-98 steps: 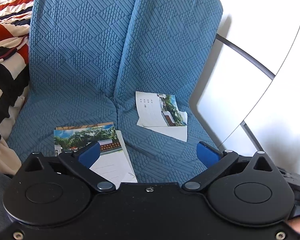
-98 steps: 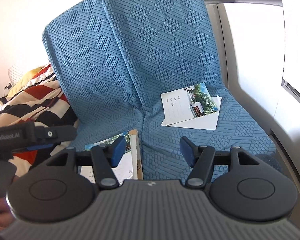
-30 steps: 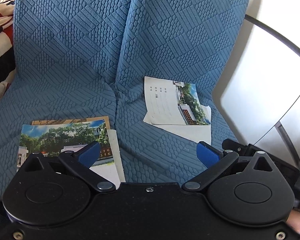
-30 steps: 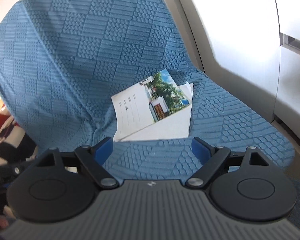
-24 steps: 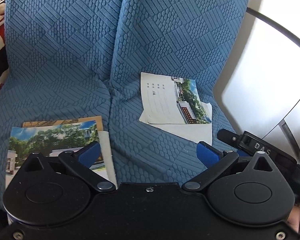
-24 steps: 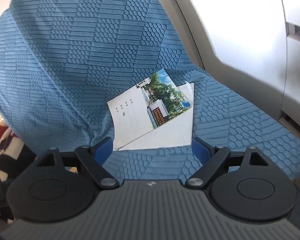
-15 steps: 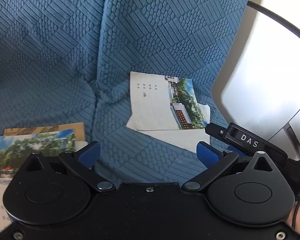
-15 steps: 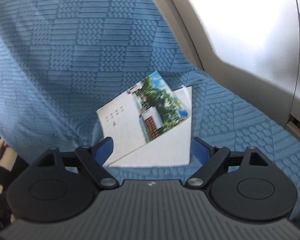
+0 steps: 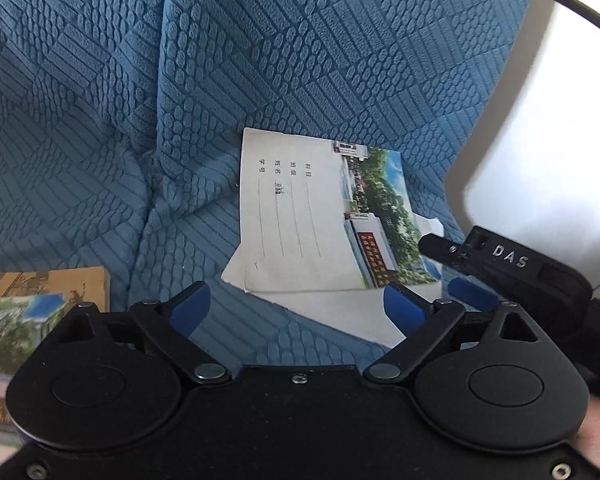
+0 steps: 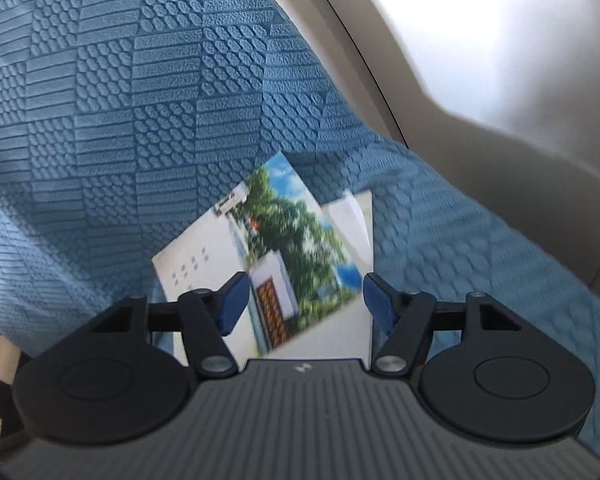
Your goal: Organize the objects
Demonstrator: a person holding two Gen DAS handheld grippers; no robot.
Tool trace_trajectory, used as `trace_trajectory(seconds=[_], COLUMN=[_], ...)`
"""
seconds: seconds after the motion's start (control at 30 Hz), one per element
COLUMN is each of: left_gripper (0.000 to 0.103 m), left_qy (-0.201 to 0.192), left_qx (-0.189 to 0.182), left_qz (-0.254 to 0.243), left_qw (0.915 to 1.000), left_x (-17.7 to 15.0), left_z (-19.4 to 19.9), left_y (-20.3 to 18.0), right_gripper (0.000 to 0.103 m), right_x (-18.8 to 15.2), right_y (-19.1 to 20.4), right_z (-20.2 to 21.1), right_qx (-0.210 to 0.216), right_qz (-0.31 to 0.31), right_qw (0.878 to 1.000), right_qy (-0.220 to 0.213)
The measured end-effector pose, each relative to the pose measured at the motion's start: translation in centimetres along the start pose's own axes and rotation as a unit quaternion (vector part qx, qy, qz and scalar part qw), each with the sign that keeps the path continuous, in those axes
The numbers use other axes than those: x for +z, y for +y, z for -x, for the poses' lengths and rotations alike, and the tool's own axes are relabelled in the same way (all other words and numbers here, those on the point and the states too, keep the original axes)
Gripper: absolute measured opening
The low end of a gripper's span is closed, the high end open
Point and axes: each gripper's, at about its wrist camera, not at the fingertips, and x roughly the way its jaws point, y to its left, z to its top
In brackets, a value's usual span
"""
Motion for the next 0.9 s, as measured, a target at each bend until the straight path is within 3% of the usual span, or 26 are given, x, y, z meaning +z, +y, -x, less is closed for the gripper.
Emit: trace_trajectory(seconds=[0.4, 0.43, 0.6, 0.77, 0.9], left_gripper=[0.061, 0.055, 0.044, 0.042, 0.042], left_qy=[0.013, 0.016, 0.005, -0.001, -0.004], left_qx=[0.003, 0.003, 0.021, 0.014, 0.011], left_qz=[0.012, 0.011, -0.019, -0.024, -0.022], left_qw=[0.9998, 0.9998, 0.9996, 0.9996, 0.9997], left_x=[1.4, 1.4, 1.3, 0.9, 0.8], left_z=[-6.2, -6.6, -7.4, -7.4, -7.4], left_y=[0.8, 0.8, 0.6, 0.9, 1.0], right_gripper=[0.067, 0.067, 0.067, 0.066, 0.068], right_x=[4.0, 4.2, 5.7, 7.2, 8.1], right_y=[0.1, 0.4, 0.8, 0.3, -0.4], right_z=[-6.0, -6.4, -9.0, -10.6, -11.7], right_qx=[0.013, 0.013, 0.020, 0.044, 0.103], right_qz=[0.038, 0.048, 0.059, 0.065, 0.055], right_qw=[0.999, 0.999, 0.998, 0.997, 0.991], right_qy=[0.007, 0.005, 0.016, 0.029, 0.069])
